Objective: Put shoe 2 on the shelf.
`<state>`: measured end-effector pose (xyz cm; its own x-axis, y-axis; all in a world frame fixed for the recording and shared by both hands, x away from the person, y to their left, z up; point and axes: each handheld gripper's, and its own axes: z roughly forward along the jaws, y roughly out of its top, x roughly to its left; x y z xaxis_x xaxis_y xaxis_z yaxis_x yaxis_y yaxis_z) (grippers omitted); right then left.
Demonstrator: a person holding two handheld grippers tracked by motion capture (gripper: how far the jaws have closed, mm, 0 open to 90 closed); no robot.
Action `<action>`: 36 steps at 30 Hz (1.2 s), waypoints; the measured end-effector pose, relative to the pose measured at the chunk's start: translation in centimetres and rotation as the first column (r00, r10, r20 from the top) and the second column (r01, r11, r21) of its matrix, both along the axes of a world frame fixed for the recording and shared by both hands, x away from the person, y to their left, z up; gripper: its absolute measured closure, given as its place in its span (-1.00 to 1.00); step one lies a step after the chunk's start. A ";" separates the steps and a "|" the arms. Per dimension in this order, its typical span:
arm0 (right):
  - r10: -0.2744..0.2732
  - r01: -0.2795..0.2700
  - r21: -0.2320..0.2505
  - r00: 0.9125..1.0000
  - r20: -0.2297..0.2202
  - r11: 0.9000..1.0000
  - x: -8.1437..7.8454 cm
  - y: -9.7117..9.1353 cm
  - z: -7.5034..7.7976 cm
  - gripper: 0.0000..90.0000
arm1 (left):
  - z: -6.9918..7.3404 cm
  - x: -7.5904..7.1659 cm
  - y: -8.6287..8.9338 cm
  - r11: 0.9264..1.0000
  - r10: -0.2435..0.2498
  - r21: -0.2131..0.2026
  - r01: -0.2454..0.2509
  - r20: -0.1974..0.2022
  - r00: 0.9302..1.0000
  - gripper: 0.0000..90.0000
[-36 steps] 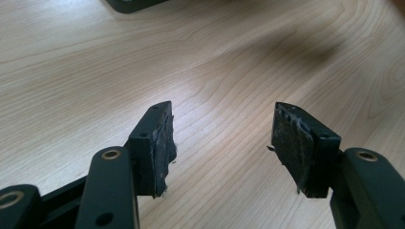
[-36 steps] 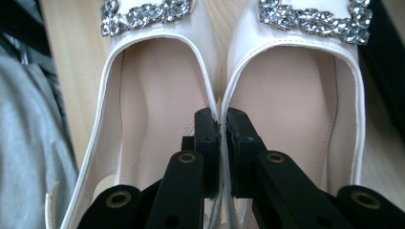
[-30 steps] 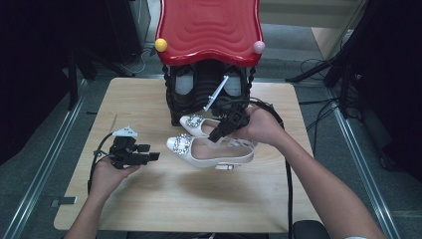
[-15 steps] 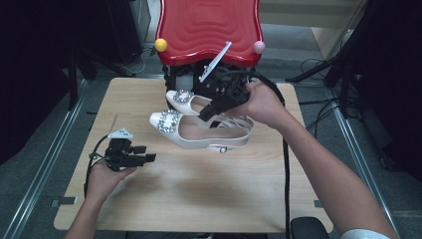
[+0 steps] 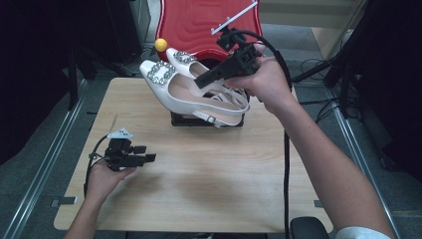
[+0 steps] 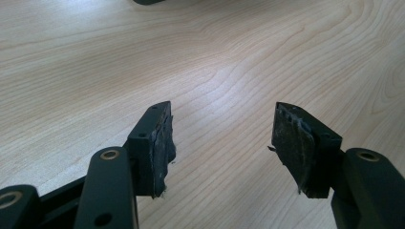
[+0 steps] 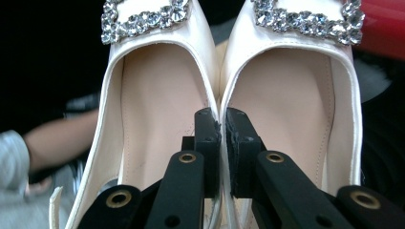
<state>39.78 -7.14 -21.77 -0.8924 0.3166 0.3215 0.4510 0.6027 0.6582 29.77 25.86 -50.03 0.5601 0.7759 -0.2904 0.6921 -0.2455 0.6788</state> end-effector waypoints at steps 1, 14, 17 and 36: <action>-0.029 0.029 0.013 1.000 0.000 1.000 0.1 -0.2 0.4 0.91 | 0.0 0.0 0.0 1.000 -0.001 0.003 0.001 -0.001 1.000 -0.11; -0.276 0.274 0.137 0.961 -0.007 0.952 2.5 -1.3 4.6 0.92 | -0.1 0.1 -0.2 1.000 -0.008 0.003 0.008 0.000 1.000 -0.11; -0.326 0.324 0.164 0.945 -0.018 0.932 3.5 -1.6 5.5 0.92 | -0.1 0.1 -0.2 1.000 -0.013 0.007 0.014 -0.001 1.000 -0.12; -0.628 0.624 0.221 0.776 -0.060 0.749 10.1 -1.2 7.8 0.92 | -0.5 0.4 -1.2 0.998 -0.055 0.003 0.055 -0.020 0.998 -0.12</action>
